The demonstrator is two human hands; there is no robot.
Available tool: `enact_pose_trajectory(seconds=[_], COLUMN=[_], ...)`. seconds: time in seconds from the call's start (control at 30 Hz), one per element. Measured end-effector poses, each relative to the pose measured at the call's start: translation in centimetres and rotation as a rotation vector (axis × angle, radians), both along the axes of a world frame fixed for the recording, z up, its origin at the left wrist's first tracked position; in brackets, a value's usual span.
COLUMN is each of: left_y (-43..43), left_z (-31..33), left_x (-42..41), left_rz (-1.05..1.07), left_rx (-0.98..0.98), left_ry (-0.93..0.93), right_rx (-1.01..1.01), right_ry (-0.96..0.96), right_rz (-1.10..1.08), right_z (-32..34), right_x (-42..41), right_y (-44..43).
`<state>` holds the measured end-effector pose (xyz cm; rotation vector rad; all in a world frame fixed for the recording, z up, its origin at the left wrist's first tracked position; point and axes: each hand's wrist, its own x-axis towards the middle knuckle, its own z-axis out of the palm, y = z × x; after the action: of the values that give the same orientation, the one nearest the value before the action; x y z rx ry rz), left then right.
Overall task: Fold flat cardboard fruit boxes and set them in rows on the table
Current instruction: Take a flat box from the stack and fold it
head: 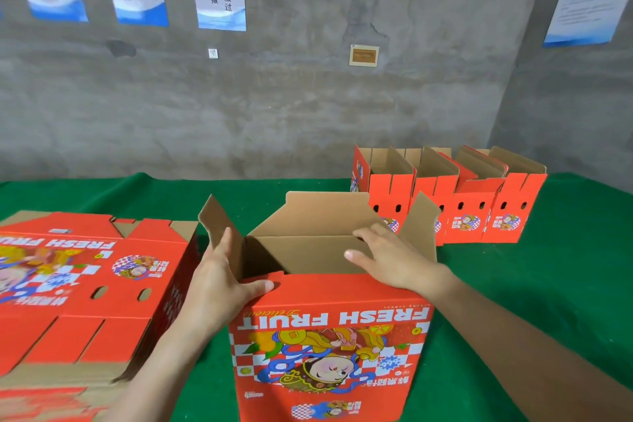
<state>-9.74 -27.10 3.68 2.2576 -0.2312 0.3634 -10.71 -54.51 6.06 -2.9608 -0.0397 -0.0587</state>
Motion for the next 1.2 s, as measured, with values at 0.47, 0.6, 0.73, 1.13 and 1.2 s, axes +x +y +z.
enact_pose_trajectory(seconds=[0.47, 0.6, 0.73, 1.13, 1.2], left_y=[0.7, 0.3, -1.8, -1.7, -1.6], left_z=[-0.7, 1.1, 1.7, 0.4, 0.4], left_x=[0.8, 2.3, 5.3, 7.4, 7.2], left_rz=[-0.444, -0.371, -0.158, -0.367, -0.382], left_rx=[0.077, 0.268, 0.569, 0.381, 0.299], left_ry=[-0.127, -0.108, -0.119, 0.039, 0.008], right_rx=[0.021, -0.015, -0.091, 0.717, 0.565], right_ry=[-0.023, -0.08, -0.29, -0.415, -0.273], right_rz=[-0.025, -0.03, -0.042, 0.019, 0.137], right_z=[-1.6, -1.5, -1.4, -0.6, -1.8], right_x=[-0.3, -0.4, -0.8, -3.4, -3.4], right_y=[-0.7, -0.3, -0.5, -4.5, -4.4])
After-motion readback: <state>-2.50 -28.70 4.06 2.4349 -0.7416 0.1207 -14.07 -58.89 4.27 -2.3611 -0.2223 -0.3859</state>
